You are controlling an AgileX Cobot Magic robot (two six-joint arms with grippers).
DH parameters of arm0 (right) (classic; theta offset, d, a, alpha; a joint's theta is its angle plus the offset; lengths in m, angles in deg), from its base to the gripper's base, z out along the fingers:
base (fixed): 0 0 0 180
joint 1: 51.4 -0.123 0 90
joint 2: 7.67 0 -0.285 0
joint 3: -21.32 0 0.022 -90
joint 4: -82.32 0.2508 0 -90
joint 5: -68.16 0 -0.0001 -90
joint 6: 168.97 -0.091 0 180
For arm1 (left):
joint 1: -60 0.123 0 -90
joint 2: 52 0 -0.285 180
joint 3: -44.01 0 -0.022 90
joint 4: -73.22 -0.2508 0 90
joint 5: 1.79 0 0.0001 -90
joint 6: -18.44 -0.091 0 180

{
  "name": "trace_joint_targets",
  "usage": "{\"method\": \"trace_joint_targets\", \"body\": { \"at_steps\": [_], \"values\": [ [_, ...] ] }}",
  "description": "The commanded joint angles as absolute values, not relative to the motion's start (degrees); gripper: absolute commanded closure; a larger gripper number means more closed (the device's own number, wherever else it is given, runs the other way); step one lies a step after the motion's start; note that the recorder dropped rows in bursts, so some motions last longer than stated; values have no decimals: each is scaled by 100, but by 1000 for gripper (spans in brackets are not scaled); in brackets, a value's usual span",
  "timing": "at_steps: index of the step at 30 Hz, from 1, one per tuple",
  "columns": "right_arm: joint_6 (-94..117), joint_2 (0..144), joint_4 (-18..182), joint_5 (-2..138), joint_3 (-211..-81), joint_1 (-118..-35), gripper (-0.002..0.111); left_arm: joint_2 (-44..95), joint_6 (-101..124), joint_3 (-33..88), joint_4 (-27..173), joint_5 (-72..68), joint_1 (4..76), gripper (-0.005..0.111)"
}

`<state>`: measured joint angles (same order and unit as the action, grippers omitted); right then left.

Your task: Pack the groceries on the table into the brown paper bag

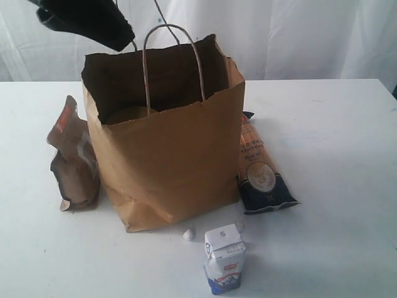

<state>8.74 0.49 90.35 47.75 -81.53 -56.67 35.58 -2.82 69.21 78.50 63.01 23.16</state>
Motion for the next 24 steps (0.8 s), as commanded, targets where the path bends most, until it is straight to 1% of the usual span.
{"method": "trace_joint_targets", "body": {
  "at_steps": [1, 5, 9, 24],
  "values": [
    [879, 11, 9017, 4845, -8146, -5651, 108, 3271, -246, 6246, 7724, 6817, 2321, 40],
    [879, 11, 9017, 4845, -8146, -5651, 108, 3064, -336, 5664, 7714, 6817, 2321, 41],
    [879, 11, 9017, 4845, -8146, -5651, 108, 3045, -534, 5370, 7935, 6817, 2321, 41],
    [879, 11, 9017, 4845, -8146, -5651, 108, 3329, -1230, 5316, 8417, 6817, 2321, 41]
  ]
}}
